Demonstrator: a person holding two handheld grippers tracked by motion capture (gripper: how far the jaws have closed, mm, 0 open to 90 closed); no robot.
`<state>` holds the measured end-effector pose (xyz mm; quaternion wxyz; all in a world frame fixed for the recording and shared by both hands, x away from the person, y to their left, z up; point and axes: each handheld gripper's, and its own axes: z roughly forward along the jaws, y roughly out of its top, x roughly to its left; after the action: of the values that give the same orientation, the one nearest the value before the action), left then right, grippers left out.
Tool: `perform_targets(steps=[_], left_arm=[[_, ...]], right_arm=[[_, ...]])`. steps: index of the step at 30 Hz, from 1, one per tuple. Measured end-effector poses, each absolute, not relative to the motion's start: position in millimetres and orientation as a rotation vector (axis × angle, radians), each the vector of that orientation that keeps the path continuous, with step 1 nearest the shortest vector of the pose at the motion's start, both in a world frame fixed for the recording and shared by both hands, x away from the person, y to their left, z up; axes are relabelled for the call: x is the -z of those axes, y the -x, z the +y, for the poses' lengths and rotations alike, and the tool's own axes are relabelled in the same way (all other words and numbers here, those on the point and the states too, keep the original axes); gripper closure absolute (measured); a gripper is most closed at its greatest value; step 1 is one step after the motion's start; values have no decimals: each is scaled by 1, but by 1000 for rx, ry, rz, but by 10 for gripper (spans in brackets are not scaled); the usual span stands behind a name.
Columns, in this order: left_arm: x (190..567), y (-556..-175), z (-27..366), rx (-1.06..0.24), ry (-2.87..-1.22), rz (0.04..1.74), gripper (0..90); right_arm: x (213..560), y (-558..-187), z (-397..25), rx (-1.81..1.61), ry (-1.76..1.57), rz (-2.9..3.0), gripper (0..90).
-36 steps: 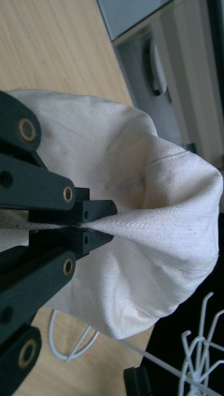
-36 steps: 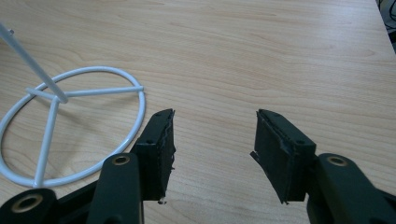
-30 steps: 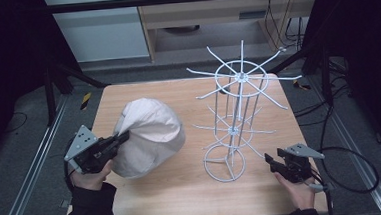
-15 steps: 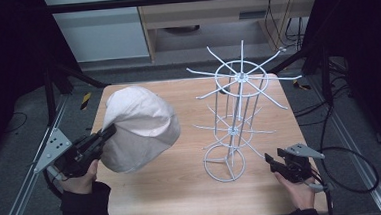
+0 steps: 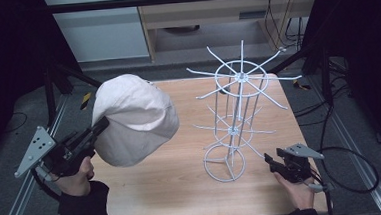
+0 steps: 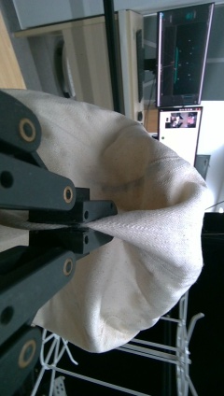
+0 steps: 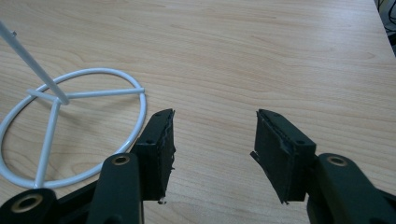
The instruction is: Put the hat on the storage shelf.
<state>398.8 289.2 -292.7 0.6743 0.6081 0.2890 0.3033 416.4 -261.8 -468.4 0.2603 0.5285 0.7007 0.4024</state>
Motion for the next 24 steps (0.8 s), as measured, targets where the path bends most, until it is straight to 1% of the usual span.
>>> perform_targets(steps=[12, 23, 24], left_arm=[[274, -392, 294, -664, -1235, 599, 881], [253, -382, 291, -689, -1147, 523, 881], [251, -381, 290, -673, -1134, 521, 881]], right_arm=[[469, -416, -262, -1088, -1430, 1899, 476], [469, -417, -263, -1087, -1422, 1895, 476], [469, -417, -263, -1087, -1421, 1894, 476]])
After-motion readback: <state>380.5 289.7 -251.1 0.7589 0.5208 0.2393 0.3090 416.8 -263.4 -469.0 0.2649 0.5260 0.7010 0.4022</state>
